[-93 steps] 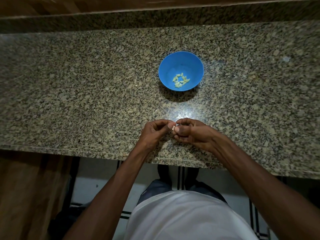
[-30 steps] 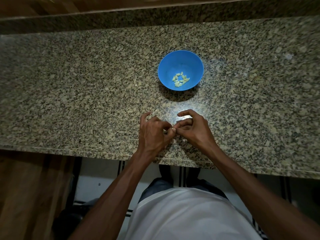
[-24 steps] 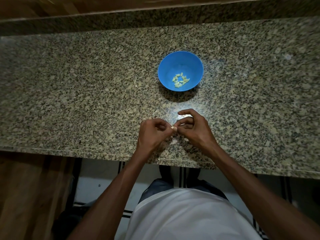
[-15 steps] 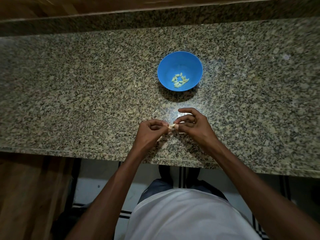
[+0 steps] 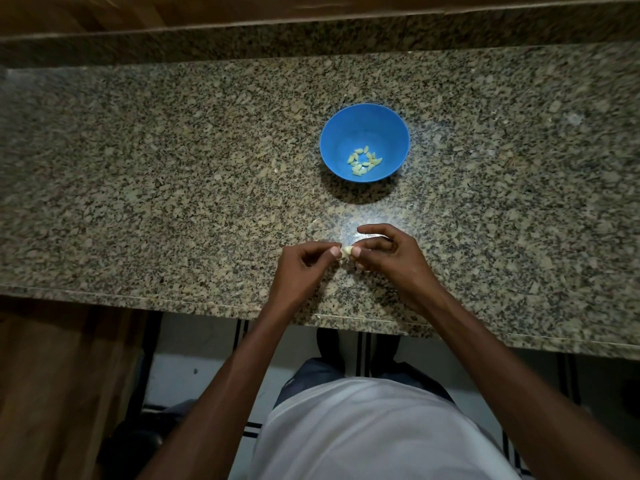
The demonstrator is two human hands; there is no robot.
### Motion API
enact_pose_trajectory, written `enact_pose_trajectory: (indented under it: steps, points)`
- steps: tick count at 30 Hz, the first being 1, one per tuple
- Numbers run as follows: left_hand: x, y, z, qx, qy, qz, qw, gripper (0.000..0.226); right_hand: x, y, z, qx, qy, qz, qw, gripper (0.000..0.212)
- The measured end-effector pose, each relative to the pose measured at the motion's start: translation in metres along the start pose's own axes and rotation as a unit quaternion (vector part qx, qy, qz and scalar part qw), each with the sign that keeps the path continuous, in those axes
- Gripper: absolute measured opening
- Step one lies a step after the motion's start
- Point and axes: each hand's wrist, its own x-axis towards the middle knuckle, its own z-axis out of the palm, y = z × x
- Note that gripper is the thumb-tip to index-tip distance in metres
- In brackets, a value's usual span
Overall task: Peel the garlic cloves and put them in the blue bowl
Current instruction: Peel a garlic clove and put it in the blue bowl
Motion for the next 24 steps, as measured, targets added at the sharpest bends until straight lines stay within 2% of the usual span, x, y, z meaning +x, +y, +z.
enact_pose_trajectory:
  steps: [6,12,17,24]
  points:
    - [-0.007,0.008,0.010,-0.078,0.002,-0.030,0.996,0.015,-0.002,-0.002,0.007,-0.001,0.003,0.007,1.000,0.034]
    - [-0.005,0.002,0.009,0.001,0.023,-0.042,0.999,0.024,-0.002,-0.002,0.011,-0.123,-0.006,-0.046,0.991,0.037]
    - [-0.007,0.010,0.014,0.040,0.069,-0.012,0.997,0.018,-0.002,-0.002,0.014,-0.114,0.003,-0.051,0.992,0.039]
    - [-0.009,0.009,0.017,0.003,0.084,-0.024,0.996,0.019,-0.005,-0.004,0.015,-0.105,0.014,-0.058,0.993,0.041]
